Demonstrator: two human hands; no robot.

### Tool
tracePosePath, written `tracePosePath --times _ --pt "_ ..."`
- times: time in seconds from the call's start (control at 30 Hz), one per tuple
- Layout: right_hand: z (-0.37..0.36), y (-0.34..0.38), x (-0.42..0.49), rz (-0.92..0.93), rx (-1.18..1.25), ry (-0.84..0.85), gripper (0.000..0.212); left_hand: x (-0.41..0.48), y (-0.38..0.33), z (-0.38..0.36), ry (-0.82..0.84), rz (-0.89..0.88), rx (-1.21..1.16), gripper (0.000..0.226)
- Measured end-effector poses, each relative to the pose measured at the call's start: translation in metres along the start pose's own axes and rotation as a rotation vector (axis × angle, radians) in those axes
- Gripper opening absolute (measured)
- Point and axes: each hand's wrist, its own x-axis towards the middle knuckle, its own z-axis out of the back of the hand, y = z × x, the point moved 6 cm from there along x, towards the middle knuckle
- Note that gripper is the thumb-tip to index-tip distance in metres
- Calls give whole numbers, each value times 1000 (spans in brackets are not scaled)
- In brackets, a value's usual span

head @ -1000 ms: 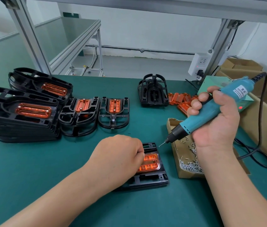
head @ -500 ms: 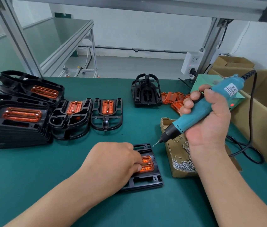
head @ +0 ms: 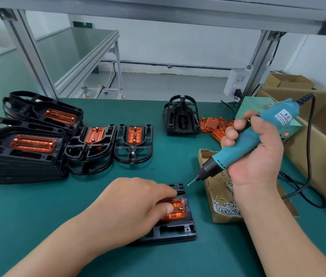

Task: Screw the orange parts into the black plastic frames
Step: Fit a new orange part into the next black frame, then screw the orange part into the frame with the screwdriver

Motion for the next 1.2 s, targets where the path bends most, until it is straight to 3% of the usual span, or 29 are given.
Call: tracePosePath --times 0.07,0.17,0.2,0.27,0.47,0.7,0.9,1.1,1.2 --pt "1 1 1 4 7 -7 8 0 11 5 -77 119 -342 31" --pt "1 2 1 10 21 -25 8 5 28 -1 -128 418 -1501 35" --pt "2 2 1 12 29 -31 8 6 29 -3 -124 471 -1766 39" --pt "3 2 1 13 43 -42 7 7 27 -7 -60 540 -1960 42" --pt "4 3 0 20 45 -55 10 3 12 -14 99 458 -1988 30" --pt "2 5 -2 19 62 -58 12 3 13 -19 71 420 -1680 24" --pt "-3 9 -4 26 141 -63 11 3 11 -21 52 411 -1733 18" --pt "-6 13 -7 25 184 -47 13 3 9 -20 57 363 -1598 25" --pt "-9 14 -8 30 203 -43 15 3 9 -20 32 354 -1572 13"
